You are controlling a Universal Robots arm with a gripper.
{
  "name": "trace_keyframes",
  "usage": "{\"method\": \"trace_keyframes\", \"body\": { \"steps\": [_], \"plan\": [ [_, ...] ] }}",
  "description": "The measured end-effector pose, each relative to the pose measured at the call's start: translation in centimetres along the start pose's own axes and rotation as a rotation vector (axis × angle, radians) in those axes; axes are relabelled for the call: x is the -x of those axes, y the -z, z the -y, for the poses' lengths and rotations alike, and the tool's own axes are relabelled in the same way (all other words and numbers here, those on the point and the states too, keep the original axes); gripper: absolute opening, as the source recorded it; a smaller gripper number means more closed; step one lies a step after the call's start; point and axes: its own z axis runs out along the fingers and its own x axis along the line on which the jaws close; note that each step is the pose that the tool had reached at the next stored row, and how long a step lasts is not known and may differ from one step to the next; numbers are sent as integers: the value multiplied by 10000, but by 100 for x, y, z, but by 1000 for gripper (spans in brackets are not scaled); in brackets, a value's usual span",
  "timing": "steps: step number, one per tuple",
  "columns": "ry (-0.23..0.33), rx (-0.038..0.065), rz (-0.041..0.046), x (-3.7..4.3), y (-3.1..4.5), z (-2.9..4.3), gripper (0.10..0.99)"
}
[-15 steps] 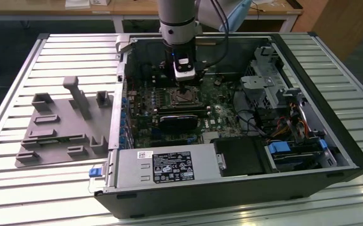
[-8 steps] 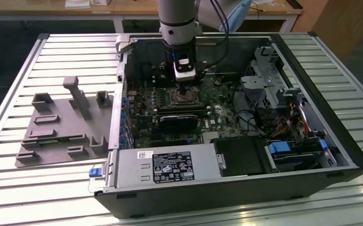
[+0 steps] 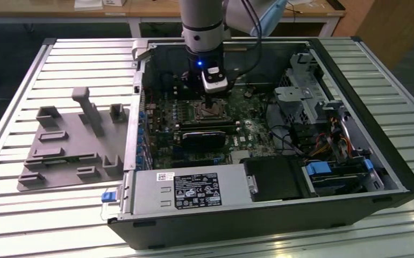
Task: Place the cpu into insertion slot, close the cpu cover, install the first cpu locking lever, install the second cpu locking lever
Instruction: 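Install the first cpu locking lever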
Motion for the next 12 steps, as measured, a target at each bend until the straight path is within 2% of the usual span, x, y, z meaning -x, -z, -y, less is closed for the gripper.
{"method": "trace_keyframes", "body": {
  "steps": [12],
  "plan": [
    [1988, 244, -56, -1, -9, 0, 102]
  ]
}}
